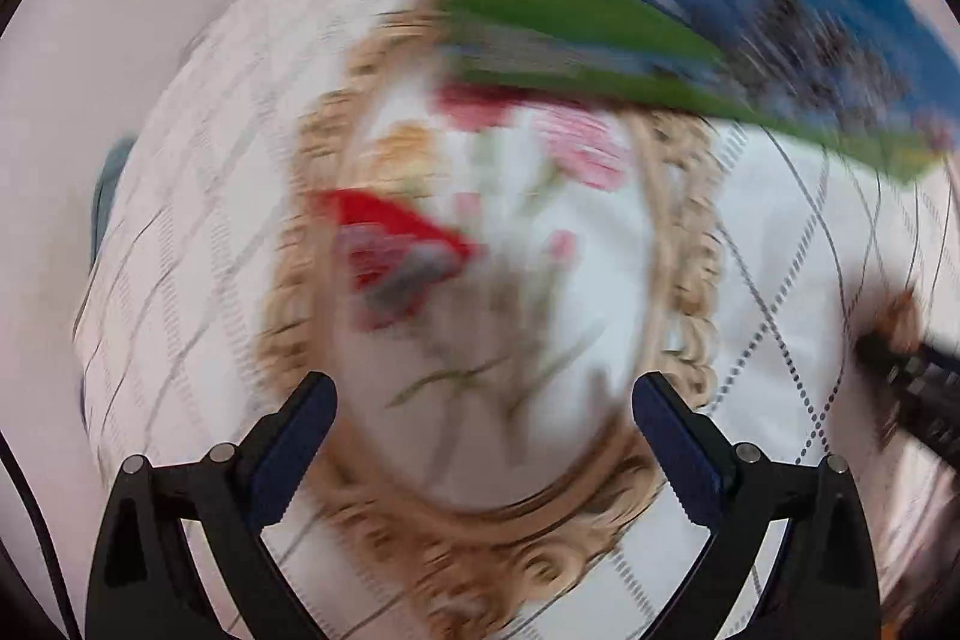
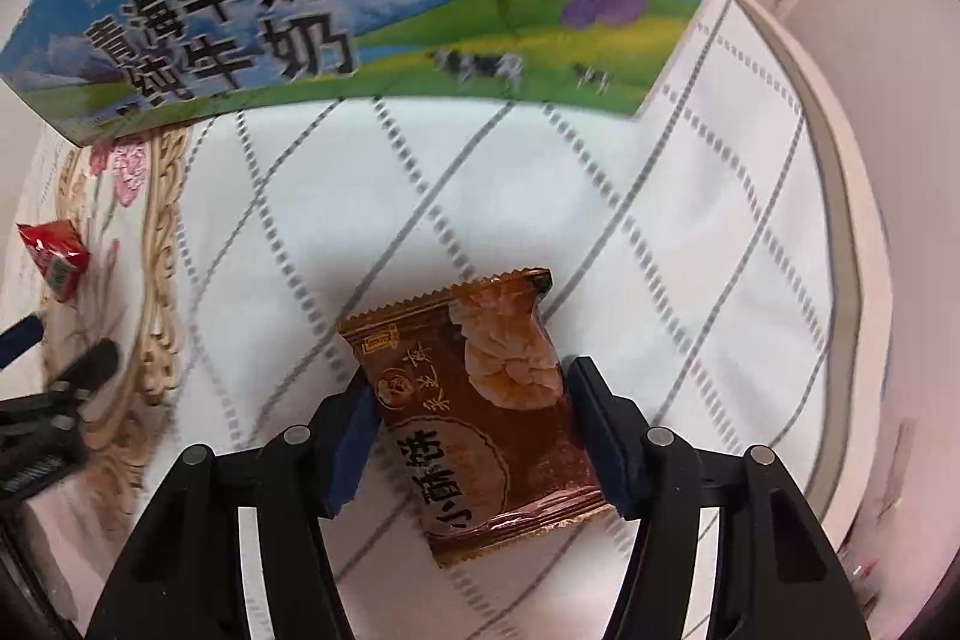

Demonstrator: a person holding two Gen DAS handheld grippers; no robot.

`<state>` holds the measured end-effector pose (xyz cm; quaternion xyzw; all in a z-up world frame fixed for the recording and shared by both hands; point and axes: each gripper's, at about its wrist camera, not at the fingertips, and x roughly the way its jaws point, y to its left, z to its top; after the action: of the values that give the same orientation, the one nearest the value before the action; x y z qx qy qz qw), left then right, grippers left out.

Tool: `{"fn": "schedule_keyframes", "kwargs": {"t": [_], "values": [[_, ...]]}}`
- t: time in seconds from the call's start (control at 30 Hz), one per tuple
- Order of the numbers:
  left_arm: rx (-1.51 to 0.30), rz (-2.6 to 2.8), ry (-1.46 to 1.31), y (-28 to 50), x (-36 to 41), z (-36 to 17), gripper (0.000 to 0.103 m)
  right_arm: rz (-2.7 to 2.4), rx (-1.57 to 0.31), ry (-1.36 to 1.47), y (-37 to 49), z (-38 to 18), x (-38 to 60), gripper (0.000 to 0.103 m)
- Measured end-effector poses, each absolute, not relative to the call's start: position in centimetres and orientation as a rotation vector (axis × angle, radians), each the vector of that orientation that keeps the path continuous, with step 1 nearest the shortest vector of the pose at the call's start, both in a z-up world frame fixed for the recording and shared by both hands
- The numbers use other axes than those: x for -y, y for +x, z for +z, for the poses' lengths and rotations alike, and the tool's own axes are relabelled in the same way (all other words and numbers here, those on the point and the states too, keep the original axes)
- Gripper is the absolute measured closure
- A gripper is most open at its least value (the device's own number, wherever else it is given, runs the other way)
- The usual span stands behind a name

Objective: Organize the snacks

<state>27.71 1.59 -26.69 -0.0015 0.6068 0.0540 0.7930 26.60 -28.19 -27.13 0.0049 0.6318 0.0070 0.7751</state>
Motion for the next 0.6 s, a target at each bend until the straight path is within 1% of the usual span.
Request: {"fn": "schedule_keyframes", "kwargs": {"t": [0.1, 0.17, 0.33, 0.4, 0.43, 0.47, 0.57, 0.6], "values": [[-1.307, 0.124, -0.088, 28.4, -4.9, -25.4, 0.002, 0.012, -1.418, 0.080, 26.2, -27.5, 27.0, 0.039], [-1.312, 0.122, -0.133, 29.5, -6.5, -25.5, 0.002, 0.017, -1.427, 0.086, 25.9, -27.7, 25.6, 0.039], [-1.331, 0.128, -0.180, 32.9, -7.9, -26.1, 0.003, 0.037, -1.440, 0.060, 25.3, -27.0, 20.0, 0.039], [-1.340, 0.113, -0.174, 34.4, -7.5, -27.1, 0.022, 0.042, -1.447, 0.055, 25.5, -26.8, 18.8, 0.039], [-1.360, 0.096, -0.168, 35.1, -7.5, -27.8, 0.043, 0.041, -1.450, 0.051, 26.1, -26.9, 17.4, 0.039], [-1.377, 0.076, -0.173, 35.5, -7.5, -28.4, 0.058, 0.037, -1.452, 0.048, 26.2, -26.9, 16.9, 0.039], [-1.387, 0.023, -0.214, 36.1, -7.5, -29.1, 0.071, 0.031, -1.459, 0.027, 26.7, -27.1, 15.1, 0.039], [-1.386, 0.019, -0.213, 36.1, -7.5, -29.0, 0.071, 0.029, -1.461, 0.023, 26.8, -27.1, 14.5, 0.039]]}}
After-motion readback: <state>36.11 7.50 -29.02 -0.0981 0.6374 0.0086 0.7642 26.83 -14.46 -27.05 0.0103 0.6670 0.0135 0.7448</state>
